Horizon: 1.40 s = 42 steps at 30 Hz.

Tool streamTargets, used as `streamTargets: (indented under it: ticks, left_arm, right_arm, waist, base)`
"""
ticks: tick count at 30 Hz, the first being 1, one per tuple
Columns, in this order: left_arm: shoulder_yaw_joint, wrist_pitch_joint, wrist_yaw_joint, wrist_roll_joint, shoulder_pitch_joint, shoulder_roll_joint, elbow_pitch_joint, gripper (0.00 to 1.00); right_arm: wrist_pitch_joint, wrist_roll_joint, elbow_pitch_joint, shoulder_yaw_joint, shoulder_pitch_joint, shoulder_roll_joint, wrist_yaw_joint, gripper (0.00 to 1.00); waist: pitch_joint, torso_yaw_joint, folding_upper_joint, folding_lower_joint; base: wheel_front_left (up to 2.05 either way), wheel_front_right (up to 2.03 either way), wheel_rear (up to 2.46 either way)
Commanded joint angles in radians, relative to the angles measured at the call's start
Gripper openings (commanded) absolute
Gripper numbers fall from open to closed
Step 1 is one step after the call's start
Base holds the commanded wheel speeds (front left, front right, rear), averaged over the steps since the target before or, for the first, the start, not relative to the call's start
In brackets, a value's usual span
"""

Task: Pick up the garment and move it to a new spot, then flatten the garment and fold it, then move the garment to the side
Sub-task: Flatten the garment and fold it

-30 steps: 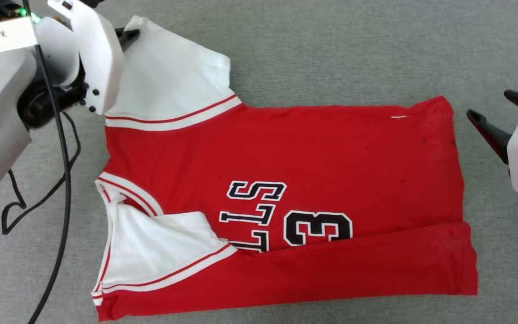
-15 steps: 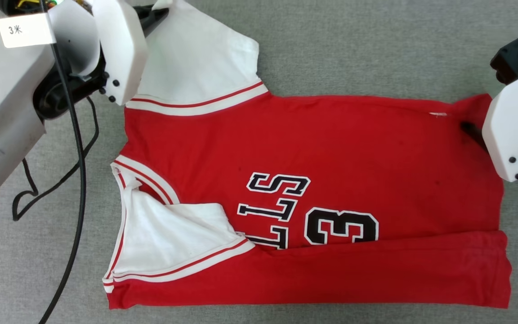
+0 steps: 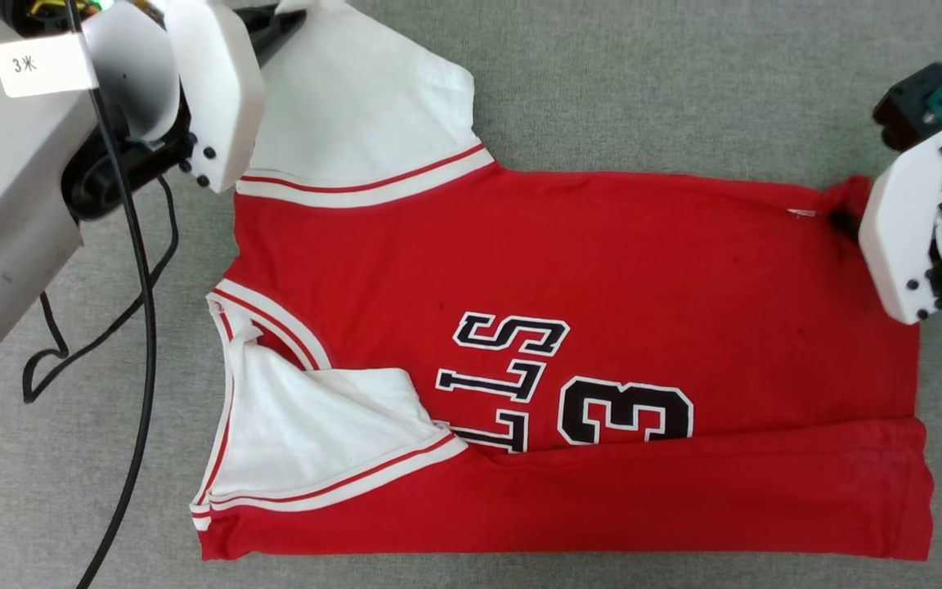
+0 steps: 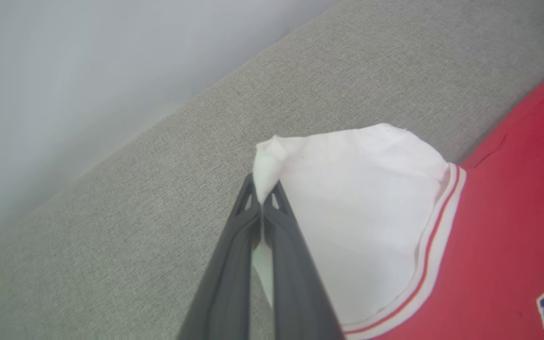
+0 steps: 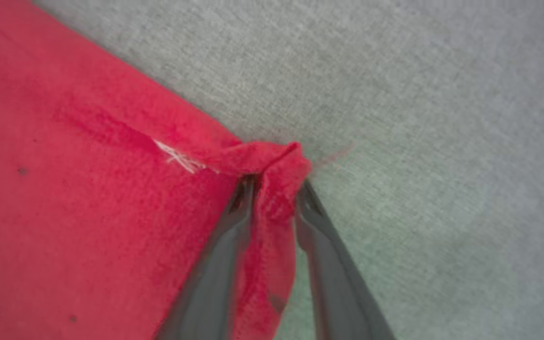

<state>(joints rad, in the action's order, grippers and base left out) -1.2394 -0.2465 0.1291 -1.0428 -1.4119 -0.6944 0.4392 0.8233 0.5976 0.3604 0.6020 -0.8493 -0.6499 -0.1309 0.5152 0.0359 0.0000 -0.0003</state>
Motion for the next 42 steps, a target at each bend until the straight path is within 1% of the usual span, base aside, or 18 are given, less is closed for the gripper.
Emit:
streamTargets:
  ticks: [1,6,11,17,29,35,39,42]
  left_arm:
    - [-0.002,0.008,0.0,-0.005,0.016,-0.003,0.003,0.0]
    - [-0.007,0.033,0.0,-0.016,0.055,-0.014,0.007,0.0]
    - [-0.013,0.059,0.0,-0.031,0.117,-0.034,-0.007,0.0]
    - [-0.01,0.101,-0.037,-0.056,0.209,-0.074,-0.071,0.0]
    - [-0.027,0.12,-0.133,-0.095,0.438,-0.19,-0.267,0.0]
    - [-0.031,0.153,-0.185,-0.147,0.582,-0.239,-0.336,0.0]
    - [-0.033,0.185,-0.209,-0.178,0.676,-0.257,-0.363,0.0]
    - [-0.035,0.198,-0.217,-0.193,0.738,-0.256,-0.363,0.0]
  right_arm:
    - [-0.009,0.012,0.059,0.047,0.064,0.023,0.001,0.0]
    - [-0.146,0.017,0.061,0.022,0.04,0.011,0.001,0.0]
    - [-0.256,0.047,0.045,0.004,0.077,0.005,0.001,0.0]
    - [-0.341,0.074,0.004,-0.014,0.163,-0.012,0.001,0.0]
    - [-0.38,0.096,-0.094,-0.056,0.377,-0.031,0.001,0.0]
    - [-0.389,0.109,-0.136,-0.081,0.498,-0.031,0.001,0.0]
    - [-0.391,0.12,-0.159,-0.099,0.577,-0.028,0.001,0.0]
    - [-0.39,0.128,-0.171,-0.115,0.63,-0.02,0.001,0.0]
  waist:
    - [-0.018,-0.004,0.0,0.0003]
    - [-0.083,-0.012,0.0,0.0003]
    - [-0.163,-0.014,0.0,0.0003]
    - [-0.245,-0.012,0.0,0.0003]
    - [-0.364,-0.001,0.0,0.0003]
    - [-0.403,0.002,0.0,0.0003]
    - [-0.423,0.007,0.0,0.0003]
    - [-0.428,0.01,0.0,0.0003]
  base:
    - [0.0,0.0,0.0]
    - [0.0,0.0,0.0]
    - [0.0,0.0,0.0]
    - [0.0,0.0,0.0]
    - [0.0,0.0,0.0]
    - [0.0,0.0,0.0]
    - [0.0,0.0,0.0]
    - [0.0,0.0,0.0]
